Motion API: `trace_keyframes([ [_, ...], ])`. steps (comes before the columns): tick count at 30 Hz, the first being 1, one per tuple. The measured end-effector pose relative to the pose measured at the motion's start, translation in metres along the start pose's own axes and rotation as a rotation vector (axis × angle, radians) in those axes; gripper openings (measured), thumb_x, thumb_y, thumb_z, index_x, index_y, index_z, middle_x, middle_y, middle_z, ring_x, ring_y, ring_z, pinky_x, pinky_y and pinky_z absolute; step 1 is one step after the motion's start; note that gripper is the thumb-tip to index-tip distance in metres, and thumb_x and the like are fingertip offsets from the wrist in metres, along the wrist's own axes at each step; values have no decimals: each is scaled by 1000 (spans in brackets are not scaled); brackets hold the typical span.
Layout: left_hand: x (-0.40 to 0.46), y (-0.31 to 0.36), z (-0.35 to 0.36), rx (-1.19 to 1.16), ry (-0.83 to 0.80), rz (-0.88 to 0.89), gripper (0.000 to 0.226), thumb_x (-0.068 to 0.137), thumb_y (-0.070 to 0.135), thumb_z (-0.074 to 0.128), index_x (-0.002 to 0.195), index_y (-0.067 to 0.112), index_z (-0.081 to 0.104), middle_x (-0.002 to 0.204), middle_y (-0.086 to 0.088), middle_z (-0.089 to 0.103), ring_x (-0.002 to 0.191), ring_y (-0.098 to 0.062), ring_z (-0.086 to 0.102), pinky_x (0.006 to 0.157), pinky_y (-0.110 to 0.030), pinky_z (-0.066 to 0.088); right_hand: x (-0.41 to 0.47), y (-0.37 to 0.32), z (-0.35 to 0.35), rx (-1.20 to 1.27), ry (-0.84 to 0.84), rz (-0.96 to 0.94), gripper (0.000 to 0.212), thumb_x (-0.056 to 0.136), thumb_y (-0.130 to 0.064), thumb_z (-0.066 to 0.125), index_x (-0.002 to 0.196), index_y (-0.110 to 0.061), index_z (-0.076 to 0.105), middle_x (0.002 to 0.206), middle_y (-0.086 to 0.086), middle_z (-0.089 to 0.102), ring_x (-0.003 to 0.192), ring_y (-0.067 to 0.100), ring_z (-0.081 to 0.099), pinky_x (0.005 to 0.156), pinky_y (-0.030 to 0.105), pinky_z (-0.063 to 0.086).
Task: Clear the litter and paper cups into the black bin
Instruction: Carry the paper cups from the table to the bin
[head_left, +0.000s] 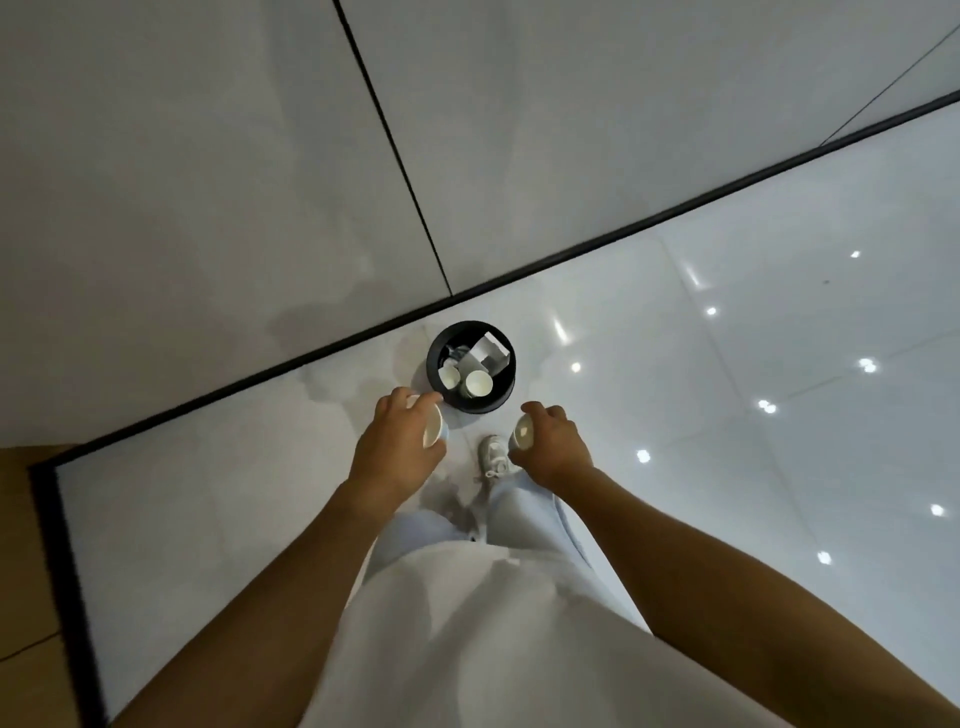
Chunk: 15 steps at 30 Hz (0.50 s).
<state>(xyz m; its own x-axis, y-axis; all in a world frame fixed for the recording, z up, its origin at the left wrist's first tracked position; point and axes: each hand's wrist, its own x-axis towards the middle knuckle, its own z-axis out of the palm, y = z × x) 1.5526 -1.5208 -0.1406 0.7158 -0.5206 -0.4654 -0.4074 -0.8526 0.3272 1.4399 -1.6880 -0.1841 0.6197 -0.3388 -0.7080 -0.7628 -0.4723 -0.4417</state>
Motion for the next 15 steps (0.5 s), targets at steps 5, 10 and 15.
trace_keyframes([
  [5,60,-26,-7,64,-158,74,56,83,27,68,134,26,46,137,-2,40,126,-21,37,92,-35,47,38,-21,10,158,61,136,66,83,-25,68,140,-21,37,134,10,43,120,32,46,90,39,47],
  [10,131,-44,-1,137,-260,243,55,81,24,68,132,28,47,135,1,39,126,-19,34,88,-34,47,77,-33,27,326,175,307,65,83,-26,68,141,-21,38,134,9,44,118,30,48,87,38,47],
  [15,207,-70,26,190,-288,461,52,79,23,69,127,29,51,129,2,43,121,-18,38,76,-30,42,131,-34,68,451,283,395,59,85,-26,66,138,-20,42,132,10,46,115,30,50,80,32,43],
])
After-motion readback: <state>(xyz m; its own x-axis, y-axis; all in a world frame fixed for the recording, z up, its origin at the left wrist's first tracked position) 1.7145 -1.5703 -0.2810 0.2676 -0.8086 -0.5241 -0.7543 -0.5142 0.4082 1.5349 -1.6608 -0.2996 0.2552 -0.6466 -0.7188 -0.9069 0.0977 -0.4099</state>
